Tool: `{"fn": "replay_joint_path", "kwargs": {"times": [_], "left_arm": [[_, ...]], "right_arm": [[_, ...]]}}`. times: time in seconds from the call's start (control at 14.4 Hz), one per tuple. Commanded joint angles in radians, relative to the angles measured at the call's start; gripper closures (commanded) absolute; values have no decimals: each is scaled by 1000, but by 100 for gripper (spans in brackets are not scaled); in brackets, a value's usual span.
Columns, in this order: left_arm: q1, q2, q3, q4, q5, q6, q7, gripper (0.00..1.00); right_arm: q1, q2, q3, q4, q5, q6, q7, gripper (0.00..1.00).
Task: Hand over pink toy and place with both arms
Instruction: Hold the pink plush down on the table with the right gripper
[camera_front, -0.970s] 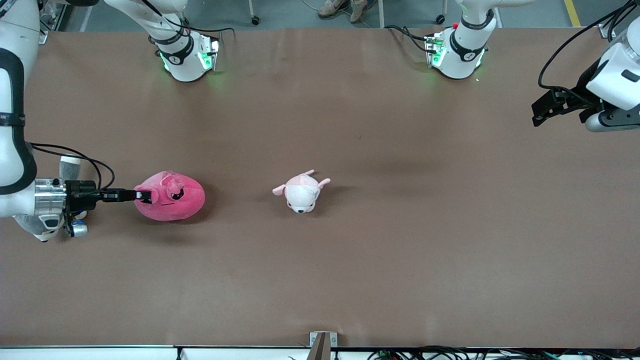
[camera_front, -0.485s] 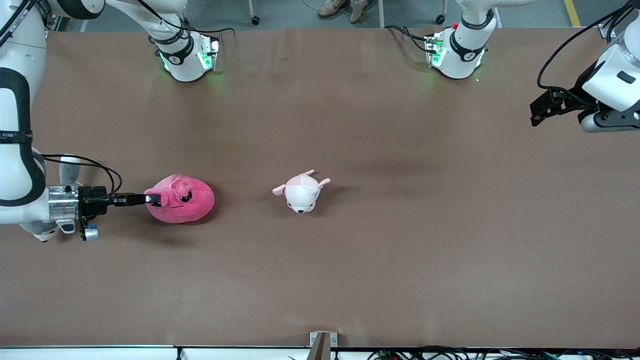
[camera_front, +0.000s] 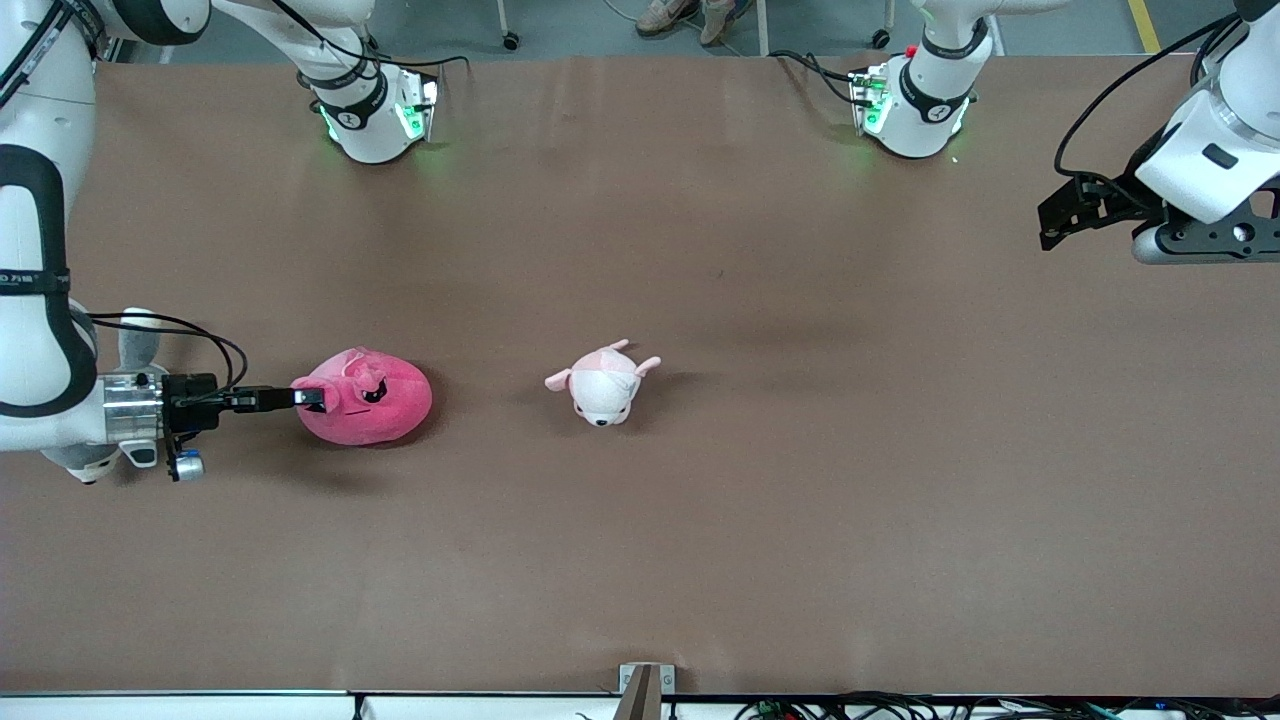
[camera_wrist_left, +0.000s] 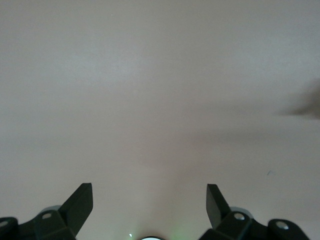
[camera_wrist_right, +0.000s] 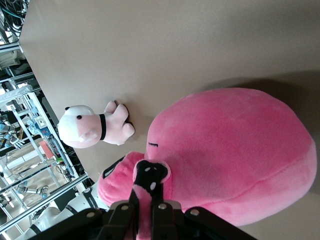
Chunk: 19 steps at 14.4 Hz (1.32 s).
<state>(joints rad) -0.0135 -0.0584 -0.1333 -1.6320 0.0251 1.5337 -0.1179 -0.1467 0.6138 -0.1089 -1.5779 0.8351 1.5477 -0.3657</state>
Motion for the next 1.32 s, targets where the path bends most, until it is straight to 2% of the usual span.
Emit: {"fn": "replay_joint_path", "kwargs": {"times": [0.0,0.62,0.76,0.83,0.9,0.97,1.04,1.25], "left_arm": [[1,-17,0,-9,-14,3,15,0],[7,-18,0,-9,-17,-3,15,0],[7,-17,0,-9,-17,-3,15,0],[7,-17,0,-9,-17,-3,15,0],[7,-17,0,-9,-17,-3,15,0],[6,-17,0,-9,-17,-3,15,0],[6,-15,0,-9,-17,-3,15,0],[4,-15,0,-9,-17,-3,15,0]], "right_arm": [[-45,7,14,10,21,-18,-13,99],[-73,9,14,9,21,-18,-16,98],[-74,9,14,9,15,-17,-39,97],[-74,7,12,9,12,-14,-44,93],[-77,7,11,12,9,-11,-36,65],[-79,3,9,12,6,-9,-35,1],[-83,-5,6,27,-8,-15,-32,0],[-76,-46,9,120,-146,-29,63,0]]}}
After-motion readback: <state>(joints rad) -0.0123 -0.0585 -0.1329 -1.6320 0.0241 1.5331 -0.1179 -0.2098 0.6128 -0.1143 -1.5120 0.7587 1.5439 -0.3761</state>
